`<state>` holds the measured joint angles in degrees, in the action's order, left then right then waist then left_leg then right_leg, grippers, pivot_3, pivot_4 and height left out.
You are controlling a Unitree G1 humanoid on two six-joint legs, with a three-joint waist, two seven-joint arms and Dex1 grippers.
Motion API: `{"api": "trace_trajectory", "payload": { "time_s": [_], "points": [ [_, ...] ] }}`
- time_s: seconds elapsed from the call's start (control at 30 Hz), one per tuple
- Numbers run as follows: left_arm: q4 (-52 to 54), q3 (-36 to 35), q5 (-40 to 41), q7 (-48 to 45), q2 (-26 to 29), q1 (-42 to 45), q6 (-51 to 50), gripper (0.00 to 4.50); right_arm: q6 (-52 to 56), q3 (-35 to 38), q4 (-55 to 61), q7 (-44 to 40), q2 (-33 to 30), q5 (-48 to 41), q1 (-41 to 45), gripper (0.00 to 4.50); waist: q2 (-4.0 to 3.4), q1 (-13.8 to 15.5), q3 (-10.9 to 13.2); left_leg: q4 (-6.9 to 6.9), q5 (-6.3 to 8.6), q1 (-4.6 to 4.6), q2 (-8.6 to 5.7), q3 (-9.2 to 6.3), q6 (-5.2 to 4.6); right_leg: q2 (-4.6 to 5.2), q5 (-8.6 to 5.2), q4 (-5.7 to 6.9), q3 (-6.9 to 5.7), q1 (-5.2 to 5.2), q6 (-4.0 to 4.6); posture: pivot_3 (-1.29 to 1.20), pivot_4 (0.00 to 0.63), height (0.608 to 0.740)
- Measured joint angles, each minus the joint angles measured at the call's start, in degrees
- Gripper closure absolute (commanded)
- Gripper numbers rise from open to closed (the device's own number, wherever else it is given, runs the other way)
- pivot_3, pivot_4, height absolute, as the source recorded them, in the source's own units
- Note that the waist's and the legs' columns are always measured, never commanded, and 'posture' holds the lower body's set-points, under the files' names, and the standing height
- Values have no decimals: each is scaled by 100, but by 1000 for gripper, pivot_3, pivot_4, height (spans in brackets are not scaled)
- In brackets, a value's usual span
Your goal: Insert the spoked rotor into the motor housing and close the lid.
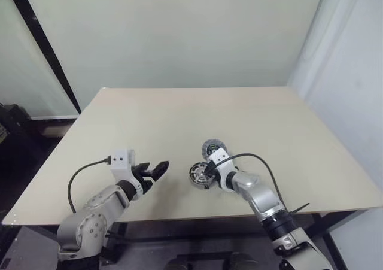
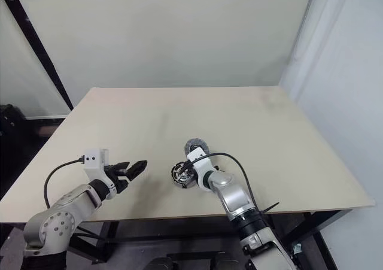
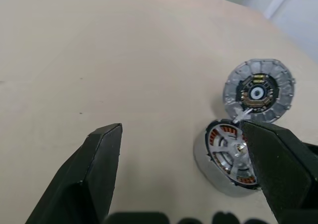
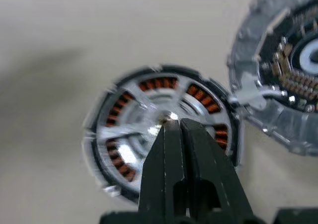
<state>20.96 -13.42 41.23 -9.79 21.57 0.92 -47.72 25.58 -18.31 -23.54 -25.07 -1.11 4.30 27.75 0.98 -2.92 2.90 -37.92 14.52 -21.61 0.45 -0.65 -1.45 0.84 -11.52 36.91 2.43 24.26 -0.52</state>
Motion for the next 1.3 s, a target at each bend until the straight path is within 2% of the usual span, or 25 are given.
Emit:
{"api": "trace_trajectory", "payload": {
  "time_s": [0.13,0.23,0.33,0.53,0.67,0.77,0.9,1.27,1.3],
  "points": [
    [0,141,-209,-113,0,-42,118,438,-522,-93,-483,12,-6,83,107,4470,1,-2,-9,4,0,7,2,-2,0,-2,0,0,-1,-7,0,0,0,740],
    [0,164,-288,-197,0,-85,186,438,-457,-86,-395,-146,-55,37,81,4470,0,-3,-9,1,0,8,6,-2,-1,-3,0,3,-2,-6,0,0,0,740],
    [-1,170,-407,-275,1,-151,238,438,-87,-122,-63,-450,-208,9,72,3893,-2,-1,-8,0,-1,6,6,-2,-1,-2,0,3,-1,-3,0,0,0,740],
    [-62,181,-552,-378,-33,-187,277,438,678,-307,1080,-1053,-660,-3,127,1856,-3,2,-7,2,0,-2,5,-2,-1,-2,0,4,-4,6,-1,0,0,740],
    [-140,197,-651,-401,-135,-187,312,438,1231,-828,1872,-1730,-1308,43,291,1856,-3,6,-7,1,0,-2,0,-3,-2,0,0,2,-5,4,-1,0,0,740],
    [-211,202,-713,-407,-199,-186,350,438,1260,-1297,2214,-2156,-1792,228,335,1856,-2,5,-7,0,0,-2,1,-1,-2,1,0,1,-6,3,0,0,0,740],
    [-317,341,-877,-470,-193,-186,365,438,1162,-1923,2296,-2593,-2107,503,501,1856,-2,0,-6,-1,0,0,5,1,-2,-3,0,2,-9,6,0,0,0,740],
    [-486,534,-1189,-709,21,-258,375,438,544,-2586,1886,-2844,-1925,1108,1006,1856,0,7,-6,-1,0,-3,2,-4,-1,4,0,2,-12,4,-1,0,0,740],
    [-487,536,-1216,-710,20,-258,379,438,544,-2607,1797,-2889,-1889,1132,1010,1671,0,7,-6,-1,0,-3,1,-3,-1,4,0,1,-12,4,-1,0,0,740]
  ]
}}
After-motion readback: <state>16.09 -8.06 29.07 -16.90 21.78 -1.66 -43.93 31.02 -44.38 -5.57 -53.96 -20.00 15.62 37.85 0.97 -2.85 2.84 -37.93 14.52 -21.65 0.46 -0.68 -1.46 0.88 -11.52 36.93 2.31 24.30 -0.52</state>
